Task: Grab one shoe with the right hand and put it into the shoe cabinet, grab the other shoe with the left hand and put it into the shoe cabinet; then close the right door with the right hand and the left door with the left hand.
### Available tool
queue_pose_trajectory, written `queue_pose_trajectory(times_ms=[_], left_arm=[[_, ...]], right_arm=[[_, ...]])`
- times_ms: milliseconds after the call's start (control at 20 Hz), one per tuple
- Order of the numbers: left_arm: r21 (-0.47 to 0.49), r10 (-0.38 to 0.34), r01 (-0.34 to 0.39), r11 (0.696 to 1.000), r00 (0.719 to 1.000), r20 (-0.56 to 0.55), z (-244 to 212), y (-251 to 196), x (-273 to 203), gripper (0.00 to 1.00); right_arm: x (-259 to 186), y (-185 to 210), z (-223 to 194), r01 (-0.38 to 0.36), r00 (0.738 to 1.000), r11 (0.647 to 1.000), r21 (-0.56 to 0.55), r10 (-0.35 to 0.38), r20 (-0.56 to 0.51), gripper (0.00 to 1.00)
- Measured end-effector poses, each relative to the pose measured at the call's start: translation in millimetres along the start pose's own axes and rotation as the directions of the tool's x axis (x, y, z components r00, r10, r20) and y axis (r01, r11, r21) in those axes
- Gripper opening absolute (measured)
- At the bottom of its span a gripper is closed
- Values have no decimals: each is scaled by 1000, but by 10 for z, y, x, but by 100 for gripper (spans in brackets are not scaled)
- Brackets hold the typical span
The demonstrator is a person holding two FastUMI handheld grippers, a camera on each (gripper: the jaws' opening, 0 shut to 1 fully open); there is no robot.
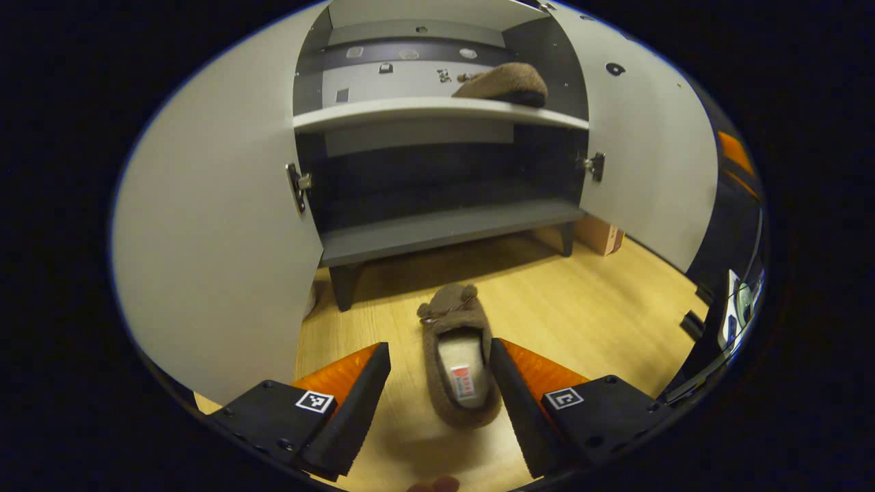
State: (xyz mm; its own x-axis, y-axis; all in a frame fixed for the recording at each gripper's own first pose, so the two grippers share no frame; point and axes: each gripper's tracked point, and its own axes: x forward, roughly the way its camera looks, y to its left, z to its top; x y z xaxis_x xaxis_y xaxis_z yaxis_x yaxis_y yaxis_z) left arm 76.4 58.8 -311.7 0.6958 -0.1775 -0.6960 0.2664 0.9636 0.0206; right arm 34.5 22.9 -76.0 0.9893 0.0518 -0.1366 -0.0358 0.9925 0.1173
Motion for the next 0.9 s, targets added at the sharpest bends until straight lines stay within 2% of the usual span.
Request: queue_pose_trajectory(times_ms=[100,150,300,400,550,700,800,850,900], left_arm=[[-32,-28,26,999,996,-88,-244,-47,274,97],[-20,-40,38,999,993,-114,-280,-83,350,96],[27,31,-29,999,995,-95,-180,65,632,93],[31,33,-30,999,994,-104,-200,90,682,93],[-14,17,-18,1000,996,-87,-176,77,833,93],[-106,15,-21,994,998,-63,-150,94,893,93],[-152,-20,11,988,998,-60,-121,32,925,94],[-155,-32,25,988,998,-46,-91,-5,946,89],[-155,-54,47,987,998,-39,-70,-88,935,71]], right_arm=[[-35,13,-6,7,1000,1000,-14,-7,4,92],[-60,24,-9,8,1000,1000,-21,-8,5,92],[-128,93,-2,6,1000,999,-35,-6,6,92],[-144,79,0,17,1000,999,-47,-17,9,92],[-171,90,-11,26,1000,999,-41,-26,9,92],[-147,42,-52,44,999,998,-41,-44,0,92],[-159,19,-78,50,999,998,-34,-50,-7,92],[-161,4,-93,52,999,998,-28,-52,-10,92],[-156,-4,-108,52,999,998,-22,-53,-14,92]])
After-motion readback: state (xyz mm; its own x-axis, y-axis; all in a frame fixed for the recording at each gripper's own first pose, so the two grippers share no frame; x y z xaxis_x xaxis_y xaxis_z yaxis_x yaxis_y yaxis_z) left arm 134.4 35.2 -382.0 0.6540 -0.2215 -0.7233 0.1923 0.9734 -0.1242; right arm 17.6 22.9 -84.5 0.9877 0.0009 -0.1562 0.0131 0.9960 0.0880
